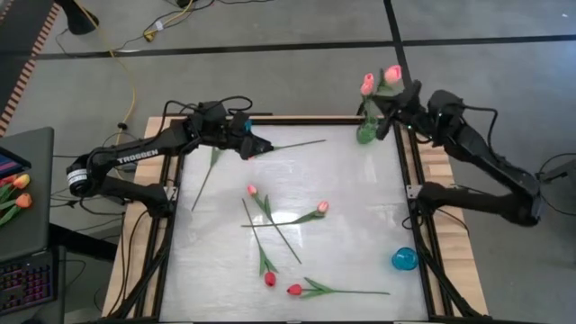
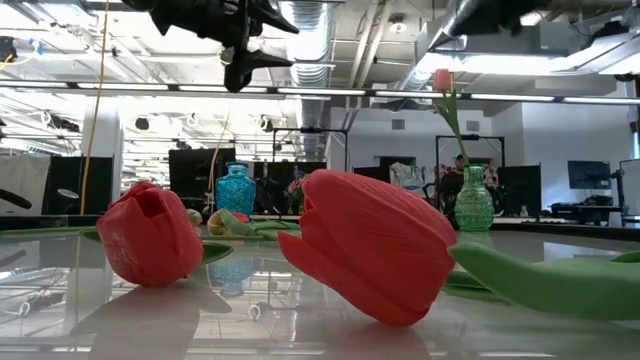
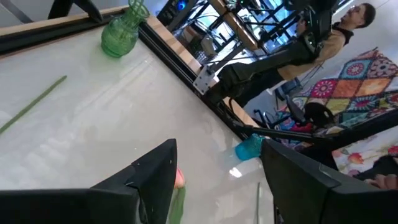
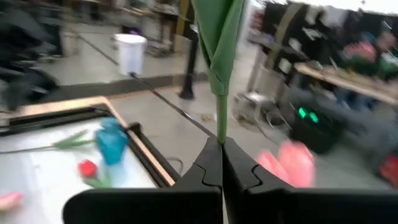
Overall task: Sort flowers into vase by color
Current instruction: Put the pink flower into the green vase
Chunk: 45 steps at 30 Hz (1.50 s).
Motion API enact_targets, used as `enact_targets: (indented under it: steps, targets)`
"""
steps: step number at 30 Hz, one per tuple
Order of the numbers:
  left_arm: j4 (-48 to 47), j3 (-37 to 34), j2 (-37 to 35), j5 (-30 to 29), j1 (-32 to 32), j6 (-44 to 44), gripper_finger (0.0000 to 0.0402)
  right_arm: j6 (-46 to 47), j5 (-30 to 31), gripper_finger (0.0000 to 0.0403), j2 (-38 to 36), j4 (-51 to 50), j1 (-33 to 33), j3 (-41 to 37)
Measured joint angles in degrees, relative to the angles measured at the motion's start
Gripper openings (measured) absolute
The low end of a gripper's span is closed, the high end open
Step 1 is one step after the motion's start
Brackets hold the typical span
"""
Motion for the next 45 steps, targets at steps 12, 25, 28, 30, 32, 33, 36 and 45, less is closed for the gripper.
enact_targets:
  steps: [12,25,28,30,32,33,36,45]
  targets:
    - [1.1,0.0,0.0,-2.2,-2.5,-0.1,0.0219,5.2,-0.1,0.0019,-2.4,0.2,-11.1,-7.1]
    - [1.1,0.0,0.0,-3.6,-3.5,-0.7,0.0219,5.6,0.0,0.0019,-1.2,5.6,-16.6,-12.5]
    - [1.1,0.0,0.0,-3.6,-3.5,-0.8,0.0219,5.5,0.0,0.0019,-0.3,6.1,-16.6,-12.8]
    - [1.0,0.0,0.0,-3.6,-3.5,-0.9,0.0219,5.4,0.0,0.0019,0.2,7.3,-16.6,-13.4]
    - [1.0,0.0,0.0,-3.6,-3.5,-0.9,0.0219,5.4,0.0,0.0019,0.7,8.0,-16.6,-14.1]
    - [1.0,0.0,0.0,-3.6,-3.5,-0.9,0.0219,5.4,0.0,0.0019,1.0,8.2,-16.6,-14.4]
    - [1.0,0.0,0.0,-3.6,-3.5,-0.9,0.0219,5.3,0.3,0.0019,1.5,9.0,-16.9,-15.3]
    - [1.0,0.0,0.0,-3.6,-3.5,-1.2,0.0219,4.7,0.4,0.0019,2.1,11.9,-18.5,-16.1]
